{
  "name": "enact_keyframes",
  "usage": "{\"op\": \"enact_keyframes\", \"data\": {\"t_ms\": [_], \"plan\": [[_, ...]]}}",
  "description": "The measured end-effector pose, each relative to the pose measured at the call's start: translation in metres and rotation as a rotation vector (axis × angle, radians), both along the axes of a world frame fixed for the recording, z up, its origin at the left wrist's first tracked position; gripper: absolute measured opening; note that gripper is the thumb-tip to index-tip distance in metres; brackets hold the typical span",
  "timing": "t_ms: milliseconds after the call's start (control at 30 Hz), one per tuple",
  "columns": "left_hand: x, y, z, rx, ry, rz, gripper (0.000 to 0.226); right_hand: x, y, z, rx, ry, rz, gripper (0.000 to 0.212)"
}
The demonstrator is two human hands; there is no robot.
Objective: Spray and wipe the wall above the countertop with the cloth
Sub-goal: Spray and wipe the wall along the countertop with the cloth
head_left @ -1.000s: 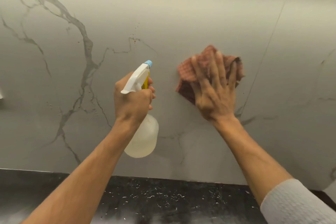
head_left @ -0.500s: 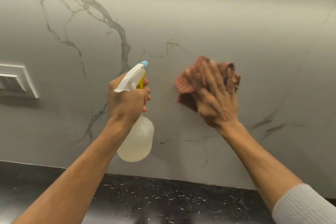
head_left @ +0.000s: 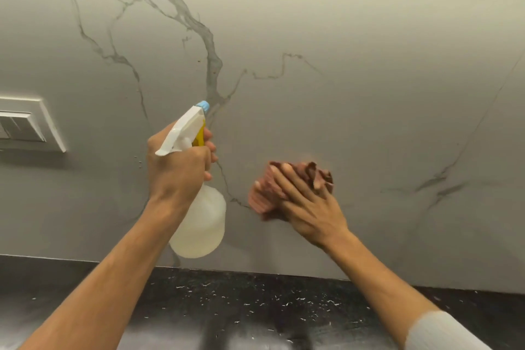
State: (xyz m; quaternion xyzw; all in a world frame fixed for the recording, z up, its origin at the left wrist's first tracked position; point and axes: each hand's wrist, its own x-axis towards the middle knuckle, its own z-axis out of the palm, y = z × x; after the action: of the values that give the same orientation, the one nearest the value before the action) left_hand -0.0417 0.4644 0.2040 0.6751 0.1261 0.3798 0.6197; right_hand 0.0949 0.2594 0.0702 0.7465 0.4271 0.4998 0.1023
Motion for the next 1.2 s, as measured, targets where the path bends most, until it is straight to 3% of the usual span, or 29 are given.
{"op": "enact_keyframes", "data": {"t_ms": [100, 267, 367, 467, 567, 633, 733, 833, 900, 1067, 1200], "plan": [[-0.008, 0.011, -0.007, 0.007, 0.031, -0.028, 0.034, 0.011, -0.038, 0.024, 0.049, -0.036, 0.018, 0.056], [-0.018, 0.026, -0.013, 0.01, 0.042, -0.024, 0.035, 0.025, 0.015, 0.172, 0.698, -0.161, 0.0, 0.044], [-0.016, 0.03, -0.016, 0.022, 0.038, -0.018, 0.033, 0.023, 0.072, 0.22, 0.811, -0.249, 0.012, 0.042], [-0.012, 0.032, -0.017, 0.013, 0.024, 0.002, 0.036, 0.012, 0.103, 0.201, 0.657, -0.23, 0.128, 0.044], [-0.008, 0.036, -0.022, -0.006, 0.019, 0.008, 0.038, -0.007, 0.092, 0.1, 0.246, -0.085, 0.126, 0.05], [-0.008, 0.04, -0.025, -0.001, 0.026, -0.009, 0.037, -0.015, 0.063, 0.049, 0.098, -0.057, 0.035, 0.046], [-0.013, 0.047, -0.026, 0.006, 0.031, -0.031, 0.036, 0.0, 0.04, 0.064, 0.185, -0.073, 0.017, 0.052], [-0.013, 0.052, -0.021, -0.014, 0.024, -0.026, 0.035, 0.015, 0.063, 0.146, 0.534, -0.12, 0.007, 0.044], [-0.01, 0.053, -0.016, -0.022, 0.03, -0.02, 0.033, 0.013, 0.092, 0.195, 0.653, -0.202, 0.034, 0.041], [-0.001, 0.056, -0.009, -0.022, 0.015, 0.005, 0.033, 0.0, 0.154, 0.237, 0.564, -0.264, 0.137, 0.041], [-0.001, 0.065, -0.012, -0.058, -0.01, 0.083, 0.032, -0.004, 0.153, 0.166, 0.22, -0.17, 0.251, 0.045]]}}
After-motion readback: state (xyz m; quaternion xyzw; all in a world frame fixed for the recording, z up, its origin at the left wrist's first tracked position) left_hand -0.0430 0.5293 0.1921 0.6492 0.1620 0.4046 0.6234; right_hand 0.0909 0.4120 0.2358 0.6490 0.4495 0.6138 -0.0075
